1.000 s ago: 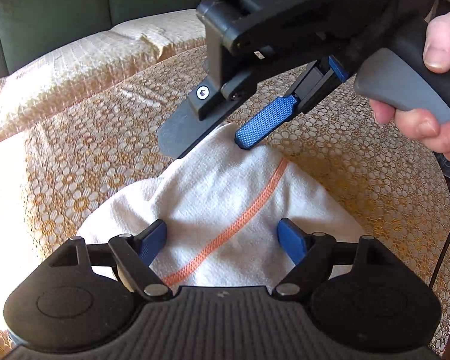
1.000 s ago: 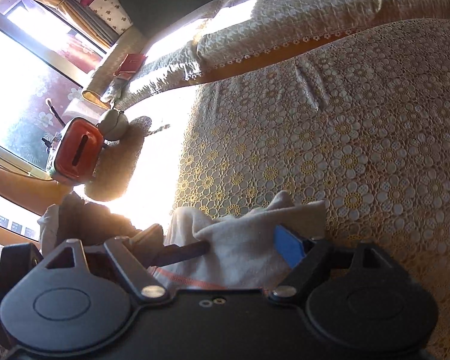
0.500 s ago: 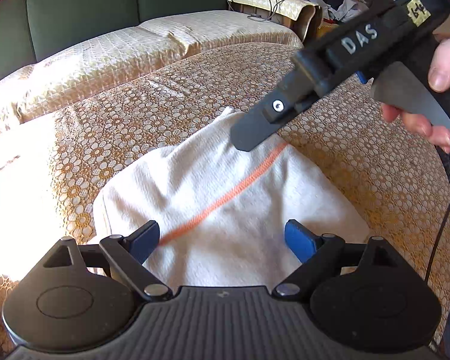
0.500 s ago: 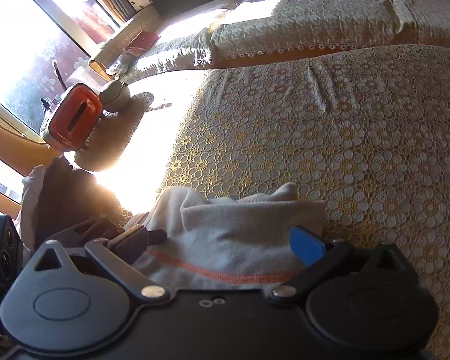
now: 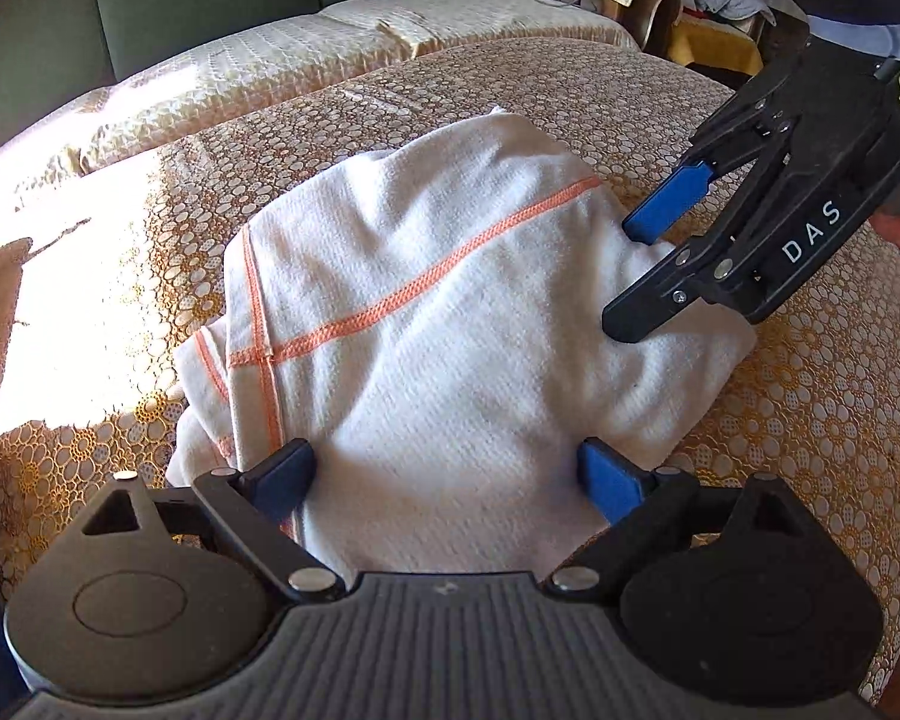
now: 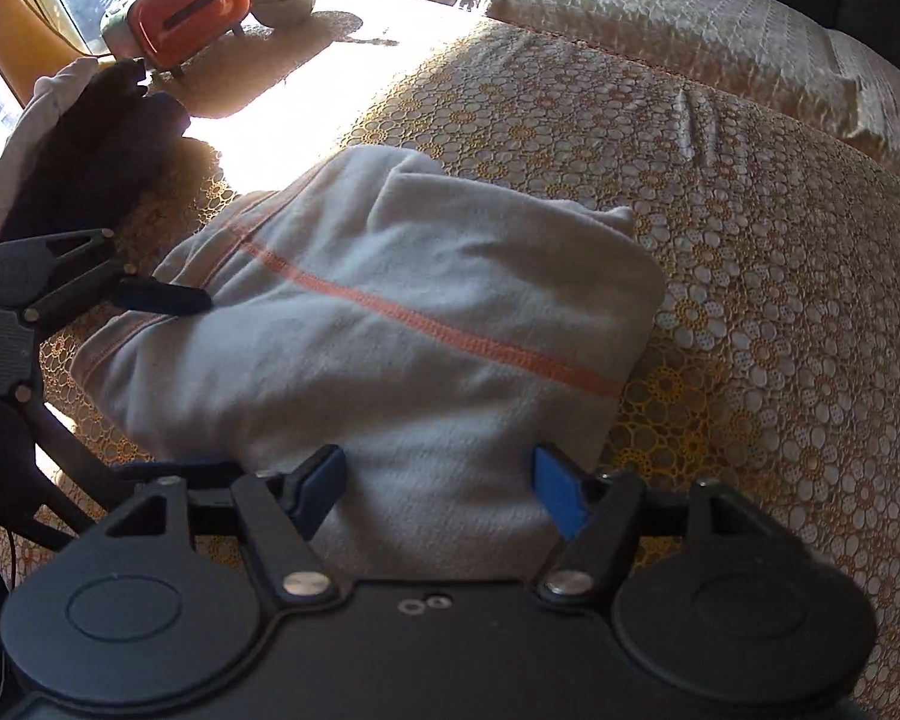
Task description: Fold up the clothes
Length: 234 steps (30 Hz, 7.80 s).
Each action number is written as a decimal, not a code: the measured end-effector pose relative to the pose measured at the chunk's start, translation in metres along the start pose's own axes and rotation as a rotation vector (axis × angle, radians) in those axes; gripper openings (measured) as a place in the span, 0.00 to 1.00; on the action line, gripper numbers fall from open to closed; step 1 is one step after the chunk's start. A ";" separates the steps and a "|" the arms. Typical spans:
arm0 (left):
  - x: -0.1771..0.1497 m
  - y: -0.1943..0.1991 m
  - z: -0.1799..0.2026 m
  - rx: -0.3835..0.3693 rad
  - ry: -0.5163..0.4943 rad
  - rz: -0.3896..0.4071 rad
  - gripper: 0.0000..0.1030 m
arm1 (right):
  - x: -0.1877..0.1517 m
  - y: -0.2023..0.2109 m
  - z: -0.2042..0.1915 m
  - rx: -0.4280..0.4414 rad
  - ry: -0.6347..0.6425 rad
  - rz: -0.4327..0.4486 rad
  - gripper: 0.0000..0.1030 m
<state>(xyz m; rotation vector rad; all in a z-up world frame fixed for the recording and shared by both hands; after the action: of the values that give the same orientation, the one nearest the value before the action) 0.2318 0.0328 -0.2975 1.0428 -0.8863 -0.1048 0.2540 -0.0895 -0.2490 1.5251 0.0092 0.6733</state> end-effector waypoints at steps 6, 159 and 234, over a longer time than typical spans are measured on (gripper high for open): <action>0.005 0.016 0.006 -0.002 -0.003 0.019 0.98 | 0.001 0.002 0.003 0.045 -0.020 -0.008 1.00; -0.030 0.349 -0.050 0.506 0.391 0.715 1.00 | 0.077 0.192 -0.165 0.202 -0.282 0.476 1.00; 0.032 0.223 0.182 0.439 0.247 0.543 1.00 | -0.169 0.275 0.069 -0.502 -0.544 0.609 1.00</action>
<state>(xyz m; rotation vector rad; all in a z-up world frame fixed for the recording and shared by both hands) 0.0584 0.0081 -0.0669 1.1497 -0.9566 0.6872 0.0349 -0.2478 -0.0597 1.1657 -0.9967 0.6438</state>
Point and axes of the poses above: each gripper's, at about its wrist camera, not at the fingertips, and y roughly against the way its jaws point, z to its right, x to its top, the point moved 8 cm from there along -y, roughly the way its jaws point, and after that the axes turned 15 degrees about -x, right-handed, at the moved point
